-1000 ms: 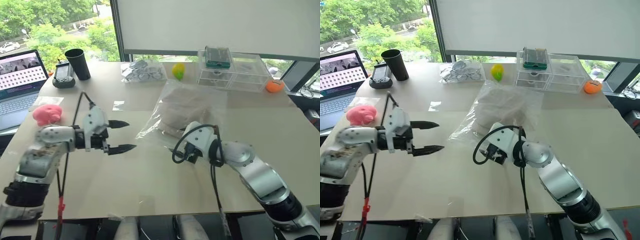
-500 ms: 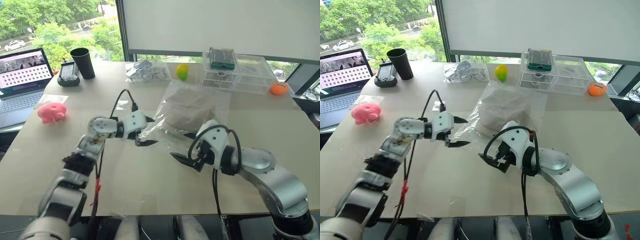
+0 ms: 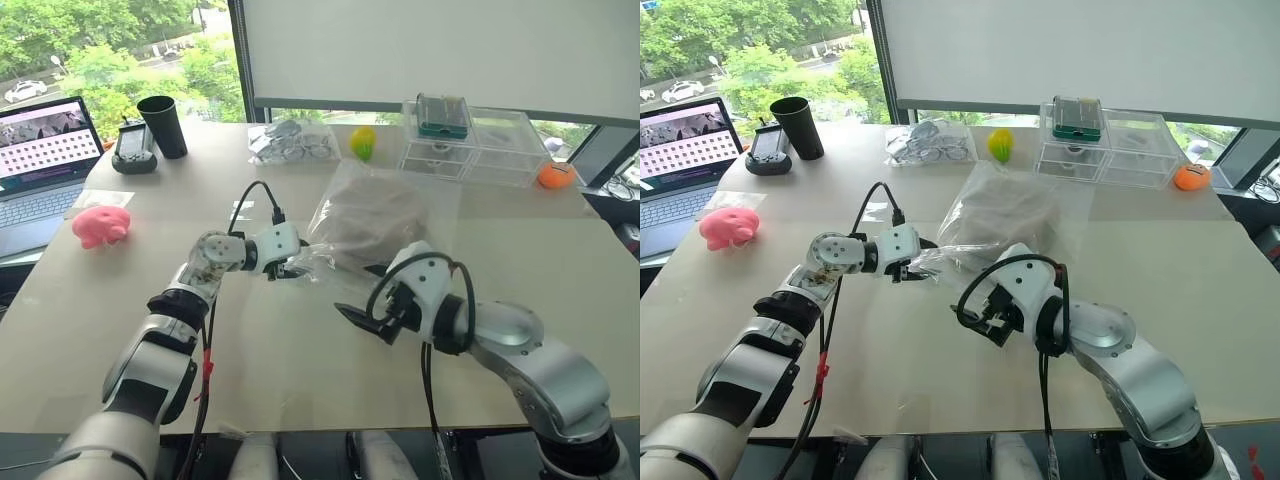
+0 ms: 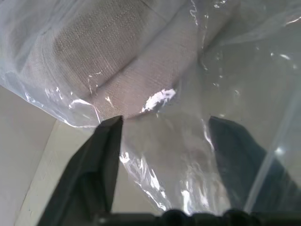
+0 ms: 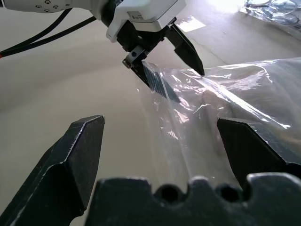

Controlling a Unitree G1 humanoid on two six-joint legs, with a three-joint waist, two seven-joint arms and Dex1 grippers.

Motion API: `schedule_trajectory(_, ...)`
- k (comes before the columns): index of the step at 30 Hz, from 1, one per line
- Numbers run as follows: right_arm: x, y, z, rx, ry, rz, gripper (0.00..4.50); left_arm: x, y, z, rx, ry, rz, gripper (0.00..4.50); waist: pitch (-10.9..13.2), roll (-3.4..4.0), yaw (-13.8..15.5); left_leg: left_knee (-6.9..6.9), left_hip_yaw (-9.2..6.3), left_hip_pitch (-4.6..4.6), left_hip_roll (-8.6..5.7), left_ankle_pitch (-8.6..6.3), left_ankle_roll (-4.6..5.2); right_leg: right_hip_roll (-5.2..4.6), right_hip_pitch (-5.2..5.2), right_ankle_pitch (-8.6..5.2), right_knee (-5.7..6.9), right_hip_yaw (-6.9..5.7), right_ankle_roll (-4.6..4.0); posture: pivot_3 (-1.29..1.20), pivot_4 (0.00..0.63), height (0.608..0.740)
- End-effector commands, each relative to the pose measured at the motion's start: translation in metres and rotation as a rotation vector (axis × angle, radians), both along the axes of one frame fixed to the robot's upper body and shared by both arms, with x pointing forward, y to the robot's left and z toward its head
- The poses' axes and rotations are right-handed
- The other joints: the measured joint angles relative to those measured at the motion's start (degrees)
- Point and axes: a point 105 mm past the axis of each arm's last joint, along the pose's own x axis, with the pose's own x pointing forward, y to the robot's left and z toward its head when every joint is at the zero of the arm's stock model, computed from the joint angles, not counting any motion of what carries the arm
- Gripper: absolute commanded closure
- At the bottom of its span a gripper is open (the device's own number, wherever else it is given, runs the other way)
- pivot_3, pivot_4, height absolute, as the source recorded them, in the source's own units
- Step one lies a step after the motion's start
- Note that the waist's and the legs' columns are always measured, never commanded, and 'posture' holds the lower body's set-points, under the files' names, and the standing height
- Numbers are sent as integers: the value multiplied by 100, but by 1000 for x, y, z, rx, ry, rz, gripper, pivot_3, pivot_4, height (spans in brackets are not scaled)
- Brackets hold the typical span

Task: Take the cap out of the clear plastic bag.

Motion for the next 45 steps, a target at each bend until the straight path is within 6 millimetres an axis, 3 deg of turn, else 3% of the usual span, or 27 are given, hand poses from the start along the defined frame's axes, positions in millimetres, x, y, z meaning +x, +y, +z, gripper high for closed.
schedule_trajectory(1, -5, 3, 5, 5, -25, 14, 0, 3, -3, 21, -52, -52, -15, 3115, 0, 0, 1, 0, 0, 0, 0, 0, 0, 0, 0, 0, -1, 0, 1, 0, 150, 740)
schedule_trajectory(3, -5, 4, 4, 3, -22, 17, 0, 1, -3, 20, -58, -44, -16, 3884, 0, 0, 2, 0, 0, 0, 0, 0, 0, 0, 0, 0, -1, 0, 1, 0, 150, 740)
schedule_trajectory(8, -4, 5, 4, 3, -24, 11, 0, -6, -2, 19, -63, -23, -43, 3884, 0, 0, 1, 0, 0, 0, 0, 0, 0, 0, 1, 1, -3, 0, 1, 0, 150, 740)
schedule_trajectory(14, -1, -4, 15, 40, -40, -21, 0, -33, 6, 19, -74, 28, -89, 3884, 0, 0, -50, -1, 0, 0, 2, 0, 0, 0, 1, 12, -4, 0, -18, 0, 150, 740)
schedule_trajectory(23, -5, -21, 32, 137, -28, -36, 0, -100, 4, 28, -125, 193, -174, 3884, 0, 1, -126, -2, -2, 2, 7, 0, 0, 0, 5, 11, -9, -1, -15, 0, 150, 740)
schedule_trajectory(32, -2, -33, 36, 149, -32, -74, 0, -125, 0, 38, -134, 301, -233, 3884, 0, 1, -139, -3, -2, 7, 6, 0, 0, 1, 9, -8, -14, -1, 18, 0, 150, 740)
schedule_trajectory(34, -2, -33, 36, 151, -29, -74, 0, -123, 7, 34, -108, 318, -220, 3884, 0, 1, -149, -4, -2, 8, 7, 0, 0, 1, 9, -8, -14, 0, 17, 0, 150, 740)
schedule_trajectory(37, -2, -35, 37, 152, -31, -80, 0, -101, 13, 33, -95, 254, -123, 3884, 0, 1, -133, -4, -1, 9, 6, 0, 0, 1, 9, -9, -14, 0, 18, 0, 150, 740)
schedule_trajectory(41, -2, -37, 39, 153, -39, -87, 0, -72, 6, 45, -149, 144, -27, 3884, 0, 1, -59, -3, -2, 8, 4, 0, 0, 1, 12, -8, -16, -1, 19, 0, 150, 740)
schedule_trajectory(45, -9, -37, 56, 230, -64, -41, 0, -62, -6, 58, -203, 116, -22, 3884, 0, 1, -22, -4, -2, -4, 2, 0, 0, 0, 6, -6, -25, 0, 18, 0, 150, 740)
